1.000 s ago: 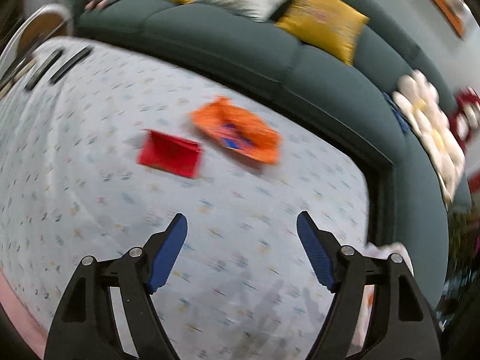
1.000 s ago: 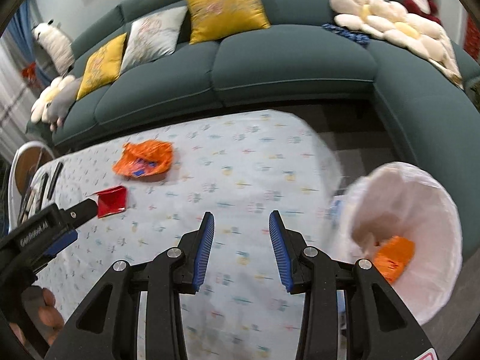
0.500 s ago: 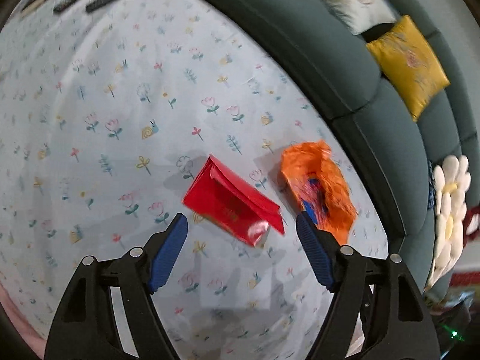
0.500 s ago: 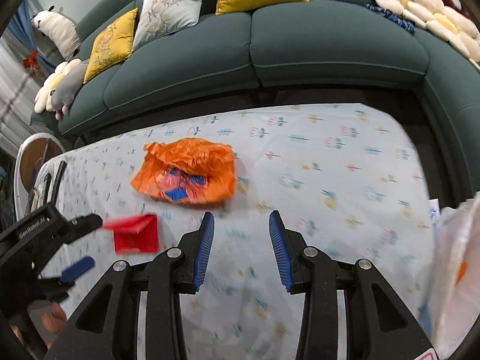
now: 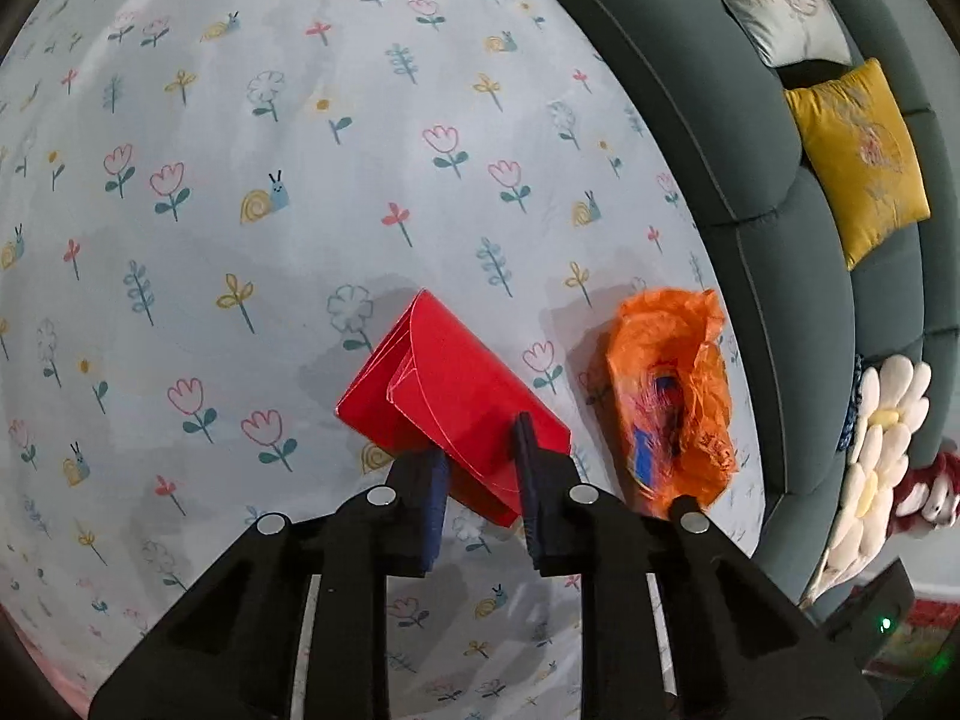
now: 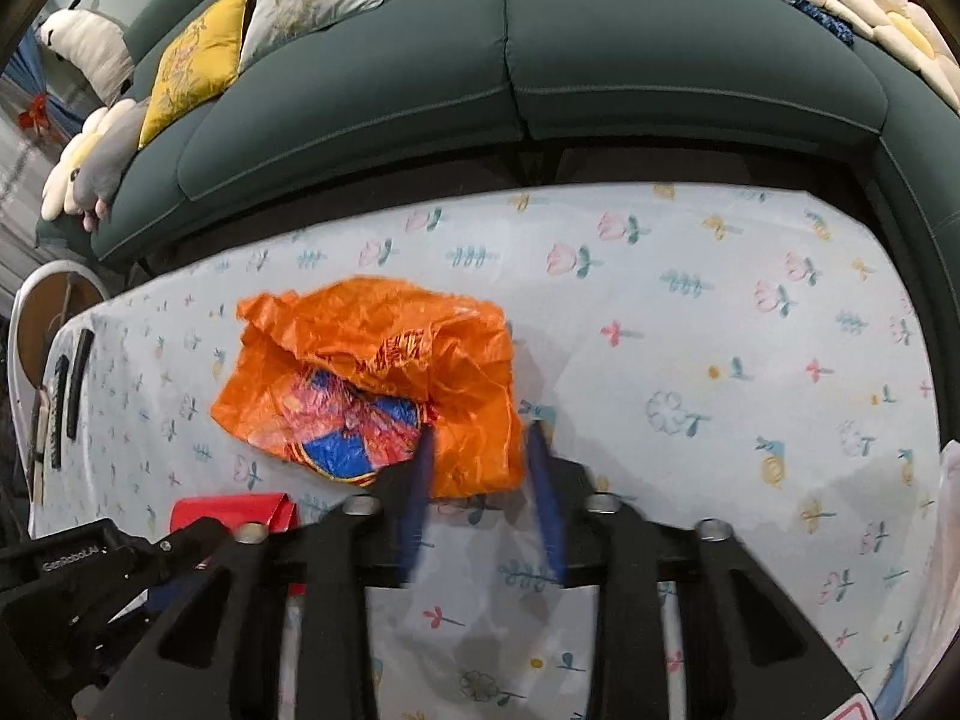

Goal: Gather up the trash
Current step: 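Grasp the red packet with left tool while right tool grasps the small orange bag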

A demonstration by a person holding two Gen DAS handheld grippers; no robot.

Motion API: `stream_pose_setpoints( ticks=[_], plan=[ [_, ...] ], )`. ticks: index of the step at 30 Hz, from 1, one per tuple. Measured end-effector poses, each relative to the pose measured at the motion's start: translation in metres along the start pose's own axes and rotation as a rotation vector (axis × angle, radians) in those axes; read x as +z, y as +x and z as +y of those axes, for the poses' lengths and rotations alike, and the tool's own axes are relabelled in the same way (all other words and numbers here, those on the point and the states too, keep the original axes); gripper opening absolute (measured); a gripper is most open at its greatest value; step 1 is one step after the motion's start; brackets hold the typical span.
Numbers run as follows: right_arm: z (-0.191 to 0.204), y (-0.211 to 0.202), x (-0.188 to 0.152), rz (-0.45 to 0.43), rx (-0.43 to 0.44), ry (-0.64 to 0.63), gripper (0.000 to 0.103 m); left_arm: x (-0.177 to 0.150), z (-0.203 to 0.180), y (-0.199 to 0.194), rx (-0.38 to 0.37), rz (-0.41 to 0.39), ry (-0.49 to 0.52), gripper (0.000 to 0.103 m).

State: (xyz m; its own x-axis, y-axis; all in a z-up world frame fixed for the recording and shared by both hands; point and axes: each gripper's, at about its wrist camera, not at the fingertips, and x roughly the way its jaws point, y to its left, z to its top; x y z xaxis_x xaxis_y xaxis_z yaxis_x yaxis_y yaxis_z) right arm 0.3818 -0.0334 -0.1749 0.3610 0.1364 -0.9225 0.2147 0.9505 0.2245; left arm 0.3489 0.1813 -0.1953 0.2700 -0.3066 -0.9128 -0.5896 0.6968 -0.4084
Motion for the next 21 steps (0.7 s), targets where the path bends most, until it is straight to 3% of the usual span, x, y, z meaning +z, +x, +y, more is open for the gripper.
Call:
stream_pose_setpoints(
  ticks=[3,9,21],
  plan=[
    [0.000,0.003,-0.008,0.016,0.005,-0.010,0.010,-0.006,-0.004,-0.005,-0.005,-0.015,0.047,0.010],
    [-0.006,-0.016,-0.025,-0.005,0.015,-0.022,0.005,-0.023,-0.014,-0.017,-0.002,-0.042,0.133,0.001],
    [-0.063,-0.099,-0.060,-0.098,0.025,0.032,0.005,-0.101,-0.058,-0.055,-0.029,-0.063,0.333,0.000]
  ],
)
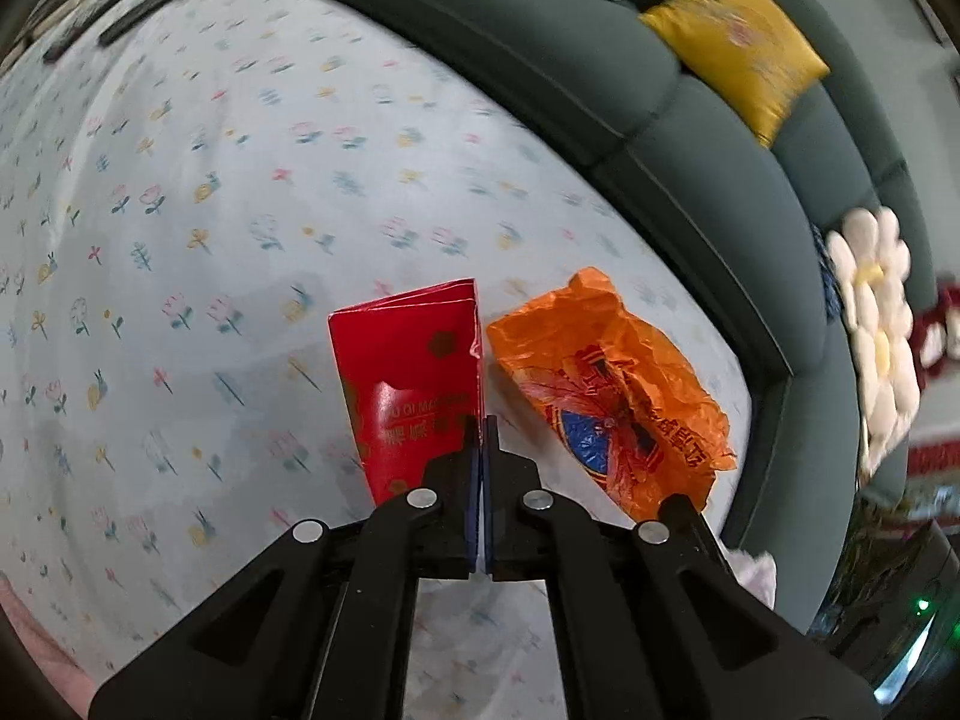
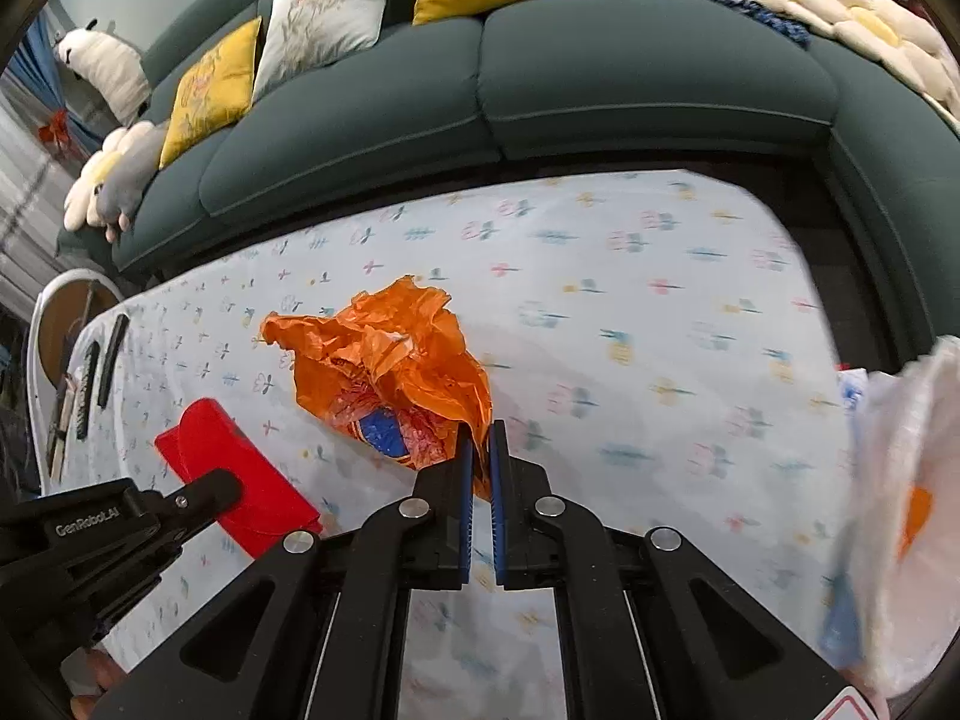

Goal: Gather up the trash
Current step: 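Carry the red packet with left tool while right tool carries the orange bag to the bin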

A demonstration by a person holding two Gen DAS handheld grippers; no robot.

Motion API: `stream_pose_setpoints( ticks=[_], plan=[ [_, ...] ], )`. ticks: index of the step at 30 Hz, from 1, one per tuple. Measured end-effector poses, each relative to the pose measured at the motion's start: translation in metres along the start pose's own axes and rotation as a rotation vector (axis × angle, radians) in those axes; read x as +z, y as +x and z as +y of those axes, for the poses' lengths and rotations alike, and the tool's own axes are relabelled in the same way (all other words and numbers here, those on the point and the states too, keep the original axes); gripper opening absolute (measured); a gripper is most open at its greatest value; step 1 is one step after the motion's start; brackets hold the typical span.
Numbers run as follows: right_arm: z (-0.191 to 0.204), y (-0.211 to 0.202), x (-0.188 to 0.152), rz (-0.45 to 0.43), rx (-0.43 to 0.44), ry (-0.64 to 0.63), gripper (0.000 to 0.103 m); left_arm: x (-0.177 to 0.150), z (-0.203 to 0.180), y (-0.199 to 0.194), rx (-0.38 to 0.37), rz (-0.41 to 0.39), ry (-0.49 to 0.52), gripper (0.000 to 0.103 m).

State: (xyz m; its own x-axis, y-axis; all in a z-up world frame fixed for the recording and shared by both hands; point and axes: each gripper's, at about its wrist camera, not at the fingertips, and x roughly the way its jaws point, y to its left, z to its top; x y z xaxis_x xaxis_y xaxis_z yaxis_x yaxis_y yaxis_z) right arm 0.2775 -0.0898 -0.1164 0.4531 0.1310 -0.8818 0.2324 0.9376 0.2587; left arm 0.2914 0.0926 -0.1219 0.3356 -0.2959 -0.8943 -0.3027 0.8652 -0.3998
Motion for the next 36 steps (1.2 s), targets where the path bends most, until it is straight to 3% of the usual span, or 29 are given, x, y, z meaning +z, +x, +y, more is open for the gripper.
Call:
stream_pose_setpoints(
  ticks=[12,22,29,36],
  plan=[
    [-0.108,-0.103,-0.019,-0.156,-0.032,0.131,0.005,-0.084,-0.115,-0.042,-0.105,-0.027,0.286,0.000],
    [-0.211,-0.170,-0.045,-0.252,-0.089,0.254,0.005,-0.165,-0.195,-0.049,-0.177,-0.008,0.501,0.000],
    [-0.268,-0.189,-0.066,-0.278,-0.120,0.334,0.005,-0.216,-0.239,-0.046,-0.232,0.033,0.649,0.000],
    [-0.308,-0.192,-0.085,-0.276,-0.144,0.398,0.005,-0.249,-0.265,-0.038,-0.282,0.076,0.733,0.000]
  ],
)
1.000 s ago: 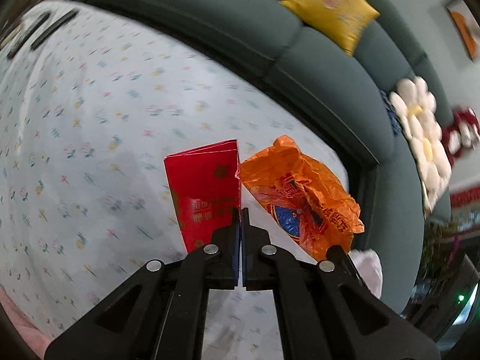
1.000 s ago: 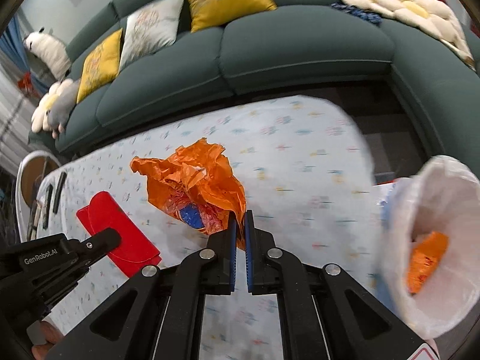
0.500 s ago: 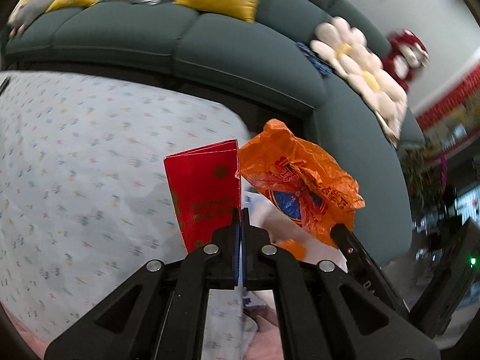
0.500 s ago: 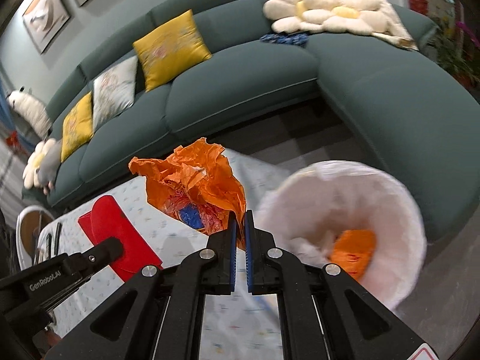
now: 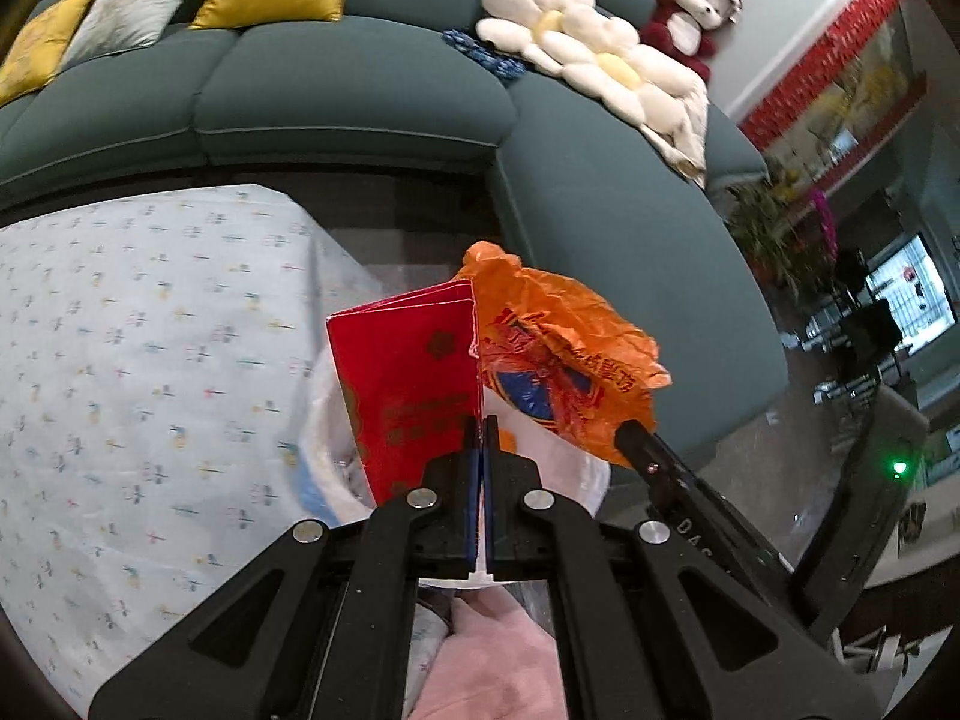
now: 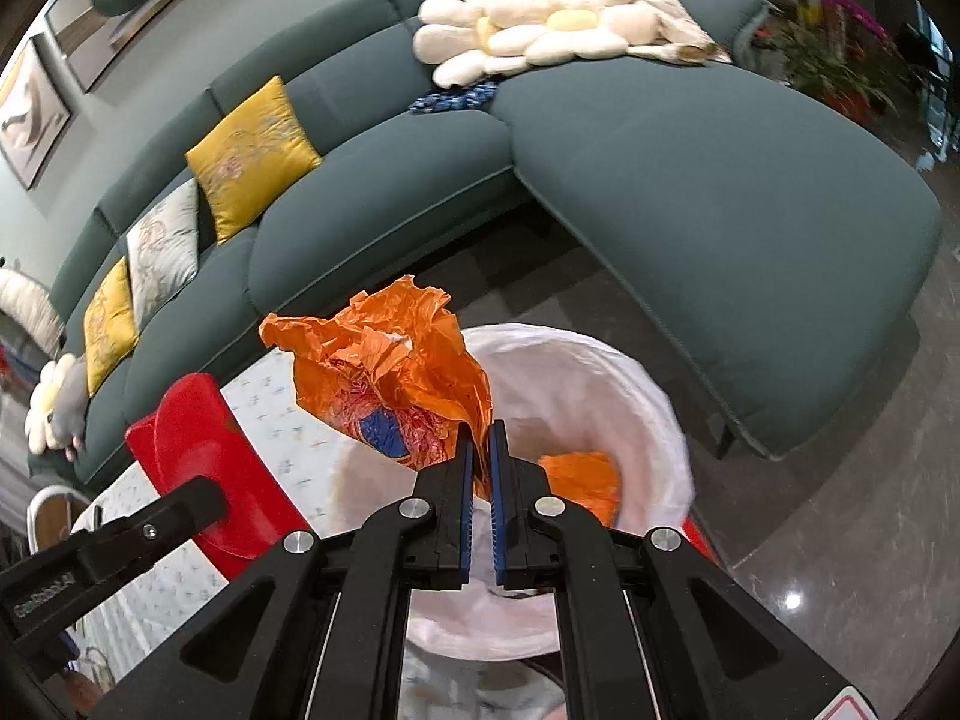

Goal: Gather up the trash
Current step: 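Carry the red packet with left tool while right tool carries the orange bag to the bin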

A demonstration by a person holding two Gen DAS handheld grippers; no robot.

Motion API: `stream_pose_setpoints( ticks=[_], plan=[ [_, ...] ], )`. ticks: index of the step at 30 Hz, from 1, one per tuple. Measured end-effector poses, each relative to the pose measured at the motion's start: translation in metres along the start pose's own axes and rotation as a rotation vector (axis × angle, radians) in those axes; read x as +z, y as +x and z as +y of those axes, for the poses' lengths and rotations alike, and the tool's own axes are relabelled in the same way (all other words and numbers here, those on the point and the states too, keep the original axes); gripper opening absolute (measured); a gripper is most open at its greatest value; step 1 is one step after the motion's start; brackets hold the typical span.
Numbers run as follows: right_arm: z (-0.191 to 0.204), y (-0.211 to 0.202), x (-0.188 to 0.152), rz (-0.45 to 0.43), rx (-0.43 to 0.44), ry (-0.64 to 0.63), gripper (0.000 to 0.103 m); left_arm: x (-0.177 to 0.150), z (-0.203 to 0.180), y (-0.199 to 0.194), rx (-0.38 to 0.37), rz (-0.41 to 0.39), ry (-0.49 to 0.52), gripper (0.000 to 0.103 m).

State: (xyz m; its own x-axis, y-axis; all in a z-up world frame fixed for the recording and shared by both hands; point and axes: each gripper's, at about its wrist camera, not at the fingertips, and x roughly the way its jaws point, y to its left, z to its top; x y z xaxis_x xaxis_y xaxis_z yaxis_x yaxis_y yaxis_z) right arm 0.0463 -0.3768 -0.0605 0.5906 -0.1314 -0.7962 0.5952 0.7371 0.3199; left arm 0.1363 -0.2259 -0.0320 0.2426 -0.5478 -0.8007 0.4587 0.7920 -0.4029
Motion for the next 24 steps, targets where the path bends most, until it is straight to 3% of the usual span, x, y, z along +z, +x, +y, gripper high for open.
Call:
stream_pose_setpoints(
  ticks=[7,24],
  plan=[
    [-0.015,0.006,-0.007,0.010,-0.006,0.024,0.005,-0.003,-0.005,0.014,-0.048,0.025,0.001,0.001],
    [-0.018,0.008,-0.007,0.011,0.001,0.036,0.005,-0.004,-0.005,0.012,-0.064,0.014,0.005,0.001]
  ],
)
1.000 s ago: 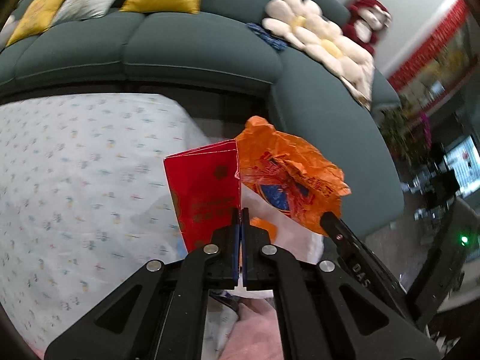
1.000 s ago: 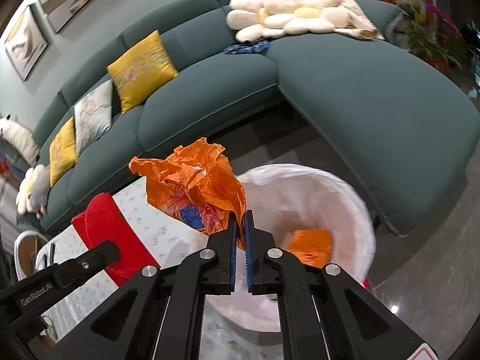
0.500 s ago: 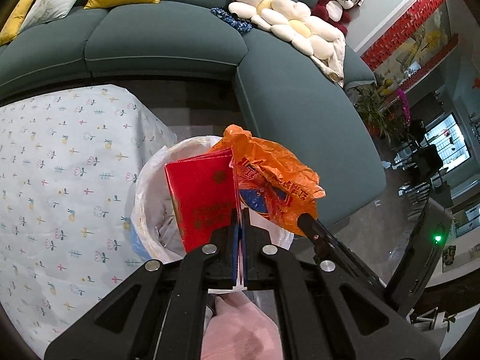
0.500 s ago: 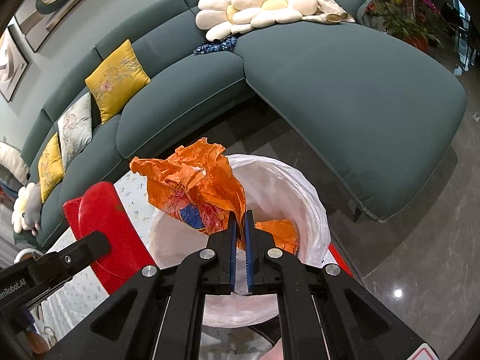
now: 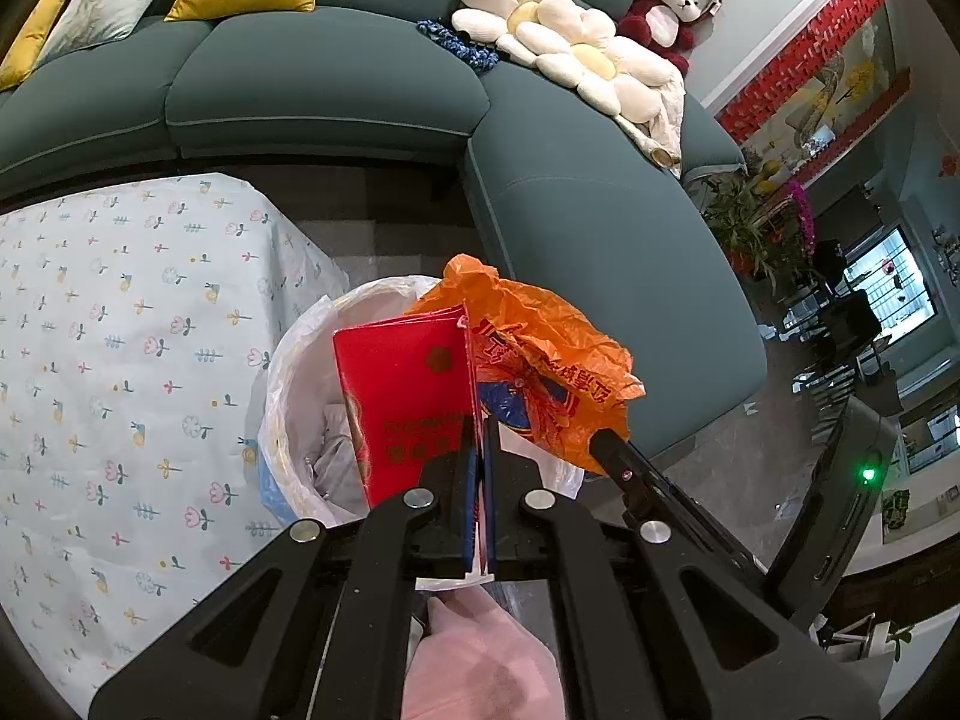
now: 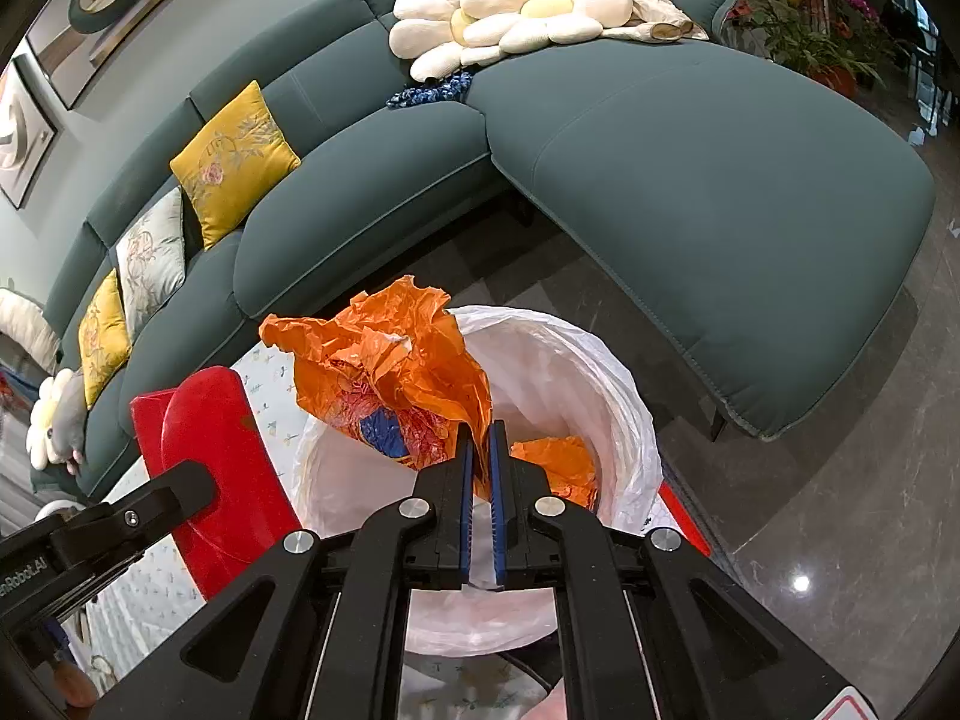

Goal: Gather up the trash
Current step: 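Carry the red packet with left tool while right tool carries the orange bag to the bin, then open left tool over the bin while right tool releases the orange bag inside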

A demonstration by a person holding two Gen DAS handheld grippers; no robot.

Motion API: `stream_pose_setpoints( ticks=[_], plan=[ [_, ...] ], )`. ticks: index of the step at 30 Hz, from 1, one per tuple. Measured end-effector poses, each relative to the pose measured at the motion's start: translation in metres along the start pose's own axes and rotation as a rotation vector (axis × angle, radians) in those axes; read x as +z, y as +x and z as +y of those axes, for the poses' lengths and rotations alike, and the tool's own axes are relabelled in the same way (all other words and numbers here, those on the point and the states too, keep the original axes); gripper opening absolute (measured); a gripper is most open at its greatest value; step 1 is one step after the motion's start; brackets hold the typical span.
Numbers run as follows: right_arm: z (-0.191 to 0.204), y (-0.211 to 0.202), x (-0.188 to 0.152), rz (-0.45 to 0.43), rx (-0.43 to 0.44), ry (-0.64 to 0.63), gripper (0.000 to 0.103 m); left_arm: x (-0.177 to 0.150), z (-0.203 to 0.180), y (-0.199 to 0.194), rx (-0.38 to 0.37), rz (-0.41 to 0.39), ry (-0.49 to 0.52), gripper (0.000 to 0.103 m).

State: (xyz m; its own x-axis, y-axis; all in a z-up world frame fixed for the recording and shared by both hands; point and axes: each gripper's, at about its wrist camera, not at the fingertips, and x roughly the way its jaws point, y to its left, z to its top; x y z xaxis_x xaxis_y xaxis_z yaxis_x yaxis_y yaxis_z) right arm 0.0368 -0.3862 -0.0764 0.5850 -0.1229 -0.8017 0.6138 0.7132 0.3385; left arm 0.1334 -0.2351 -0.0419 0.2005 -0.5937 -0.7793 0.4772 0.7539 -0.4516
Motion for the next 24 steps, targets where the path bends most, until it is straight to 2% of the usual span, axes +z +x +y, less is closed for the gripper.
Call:
stream_pose_setpoints(
  ticks=[13,14,16,17,18,19,24],
  plan=[
    [0.000,-0.003,-0.001,-0.005,-0.008,-0.002,0.005,-0.001,0.001,-0.001,-0.011,0.008,-0.014,0.002],
    [0.000,-0.003,-0.001,-0.004,-0.007,-0.003,0.005,-0.002,0.002,-0.001,-0.013,0.008,-0.017,0.004],
    [0.001,-0.003,-0.002,-0.003,-0.008,-0.012,0.005,-0.003,0.004,-0.003,-0.004,0.001,-0.022,0.016],
    [0.003,-0.003,-0.003,-0.001,-0.007,-0.019,0.006,-0.003,0.006,-0.004,0.002,-0.004,-0.025,0.029],
    [0.004,-0.003,-0.003,0.001,-0.005,-0.024,0.008,-0.004,0.009,-0.006,0.010,-0.015,-0.031,0.036],
    [0.006,-0.003,-0.004,0.004,0.001,-0.029,0.011,-0.005,0.011,-0.008,0.014,-0.023,-0.035,0.036],
    [0.015,-0.002,-0.007,0.012,0.007,-0.060,0.012,-0.007,0.024,-0.014,0.048,-0.032,-0.041,0.038]
  ],
)
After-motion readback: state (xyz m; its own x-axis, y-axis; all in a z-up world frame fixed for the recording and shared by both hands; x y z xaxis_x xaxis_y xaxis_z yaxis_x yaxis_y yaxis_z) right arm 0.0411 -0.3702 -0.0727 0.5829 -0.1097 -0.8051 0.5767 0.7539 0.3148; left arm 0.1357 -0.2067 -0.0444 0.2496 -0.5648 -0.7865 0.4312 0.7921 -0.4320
